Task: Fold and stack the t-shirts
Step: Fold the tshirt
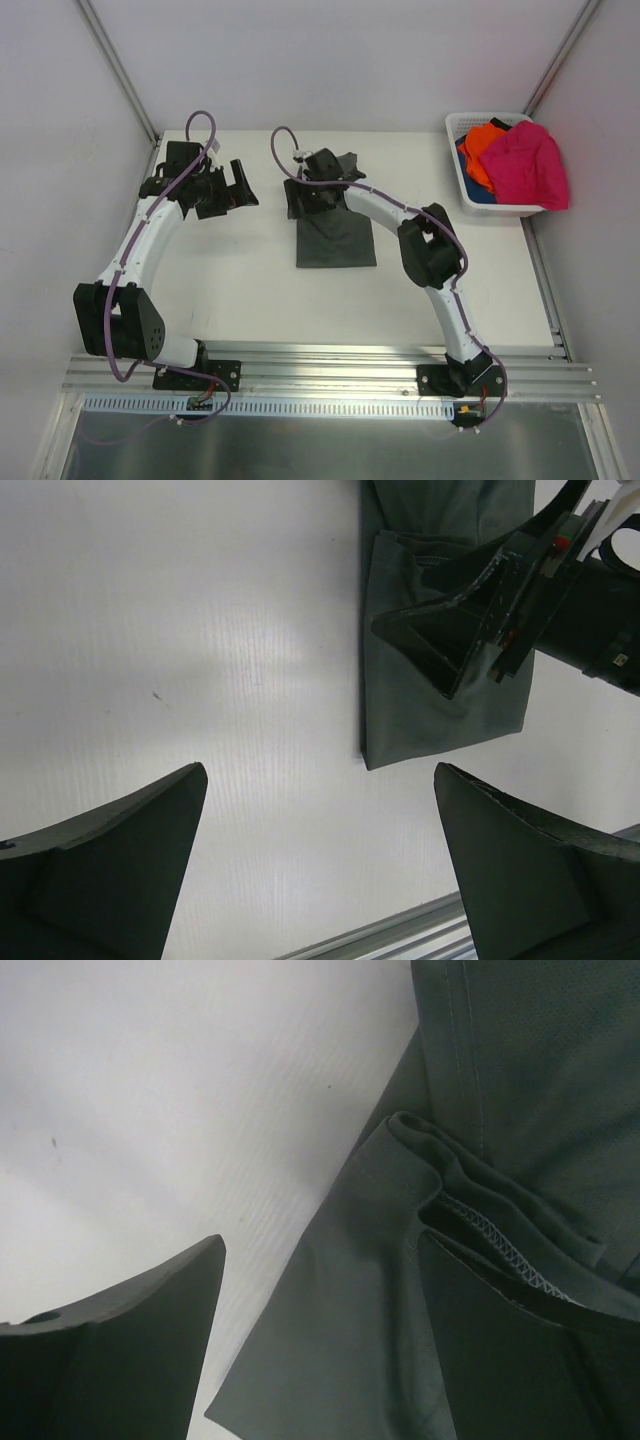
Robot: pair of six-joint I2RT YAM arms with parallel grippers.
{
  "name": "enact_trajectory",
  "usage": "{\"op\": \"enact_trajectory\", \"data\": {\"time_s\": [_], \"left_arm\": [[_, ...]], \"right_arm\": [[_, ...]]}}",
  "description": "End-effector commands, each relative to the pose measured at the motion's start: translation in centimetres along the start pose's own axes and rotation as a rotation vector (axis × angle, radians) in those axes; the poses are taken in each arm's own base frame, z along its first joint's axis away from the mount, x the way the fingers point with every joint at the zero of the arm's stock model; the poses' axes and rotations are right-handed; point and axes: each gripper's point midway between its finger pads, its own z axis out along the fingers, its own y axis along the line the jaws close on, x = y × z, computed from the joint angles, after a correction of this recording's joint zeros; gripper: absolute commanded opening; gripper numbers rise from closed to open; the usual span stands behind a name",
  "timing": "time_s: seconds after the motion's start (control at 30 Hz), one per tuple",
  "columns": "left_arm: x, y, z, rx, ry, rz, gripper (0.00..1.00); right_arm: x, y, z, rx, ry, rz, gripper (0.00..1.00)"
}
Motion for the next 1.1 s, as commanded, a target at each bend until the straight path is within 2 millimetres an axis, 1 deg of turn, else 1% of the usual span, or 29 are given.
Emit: {"op": "enact_trajectory", "data": {"time_s": [0.0, 0.1, 0.2, 0.27, 0.3, 0.37, 0.4, 0.43, 0.5, 0.53, 0.6, 0.63, 0.7, 0.73, 0.77, 0.8, 0.83, 0.87, 0.9, 0.93, 0.97, 1.0, 1.03, 1.07], "left_arm": [[-0.4, -0.1, -0.4, 0.013, -0.017, -0.01, 0.99], [-0.3, -0.1, -0.2, 0.013, -0.008, -0.016, 0.99], [-0.2, 0.0, 0.1, 0.015, 0.001, -0.02, 0.99], [-0.2, 0.0, 0.2, 0.015, 0.004, -0.023, 0.99], [-0.3, -0.1, 0.2, 0.016, 0.005, -0.025, 0.99], [-0.4, -0.1, 0.4, 0.016, 0.006, -0.028, 0.99], [-0.5, -0.1, 0.4, 0.017, 0.007, -0.028, 0.99], [-0.5, -0.1, 0.4, 0.019, 0.007, -0.028, 0.99], [-0.6, -0.4, 0.3, 0.032, 0.007, -0.025, 0.99], [-0.6, -0.5, 0.3, 0.038, 0.01, -0.025, 0.99], [-0.4, -0.6, 0.3, 0.042, 0.016, -0.025, 0.99], [-0.2, -0.6, 0.2, 0.042, 0.02, -0.028, 0.99], [0.4, -0.4, 0.3, 0.042, 0.033, -0.03, 0.99], [0.9, -0.3, 0.4, 0.042, 0.045, -0.035, 0.99], [1.3, -0.2, 0.5, 0.045, 0.058, -0.04, 0.99], [1.8, -0.1, 0.6, 0.049, 0.073, -0.044, 0.99], [2.4, -0.2, 0.9, 0.061, 0.099, -0.055, 0.99], [3.2, 0.1, 1.1, 0.057, 0.125, -0.072, 0.99], [3.7, 0.1, 1.3, 0.063, 0.141, -0.084, 0.99], [4.1, 0.1, 1.5, 0.069, 0.158, -0.11, 0.99], [5.0, 0.3, 1.8, 0.065, 0.182, -0.131, 0.99], [5.4, 0.4, 1.9, 0.064, 0.194, -0.151, 0.99], [5.9, 0.6, 2.2, 0.063, 0.208, -0.162, 0.99], [6.7, 0.6, 2.4, 0.075, 0.233, -0.174, 0.99]], "right_arm": [[-2.4, 0.6, 0.6, -0.014, -0.057, -0.046, 0.82], [-3.2, 0.3, 1.6, -0.008, -0.076, -0.059, 0.82], [-3.8, 0.1, 2.1, 0.006, -0.097, -0.079, 0.82], [-4.1, -0.3, 2.0, 0.027, -0.104, -0.094, 0.82], [-4.5, -0.3, 1.8, 0.034, -0.115, -0.102, 0.82], [-4.9, -0.9, 1.3, 0.075, -0.126, -0.12, 0.82], [-5.4, -1.1, 0.8, 0.089, -0.14, -0.128, 0.82], [-5.6, -1.7, 0.4, 0.122, -0.144, -0.129, 0.83], [-6.2, -1.9, -0.7, 0.128, -0.159, -0.128, 0.82], [-6.9, -2.1, -2.1, 0.156, -0.181, -0.127, 0.83], [-7.7, -2.9, -3.8, 0.185, -0.2, -0.12, 0.83], [-8.4, -3.1, -5.6, 0.202, -0.225, -0.117, 0.84], [-8.9, -4.0, -7.6, 0.224, -0.243, -0.101, 0.92], [-8.8, -4.8, -9.2, 0.242, -0.246, -0.087, 0.97], [-8.6, -4.6, -10.1, 0.241, -0.25, -0.085, 1.0], [-8.6, -5.5, -11.0, 0.251, -0.251, -0.069, 0.99], [-7.9, -5.9, -11.5, 0.248, -0.237, -0.051, 0.99], [-7.4, -6.9, -12.9, 0.258, -0.234, -0.024, 0.99], [-6.6, -7.4, -13.3, 0.258, -0.218, -0.004, 1.0], [-5.5, -7.4, -13.6, 0.232, -0.192, 0.049, 1.0], [-5.2, -8.2, -14.8, 0.211, -0.192, 0.098, 0.97], [-2.4, -8.9, -14.3, 0.198, -0.129, 0.139, 0.94], [-1.3, -8.4, -14.4, 0.148, -0.103, 0.188, 0.92], [0.0, -8.8, -14.5, 0.137, -0.077, 0.229, 0.87]]}}
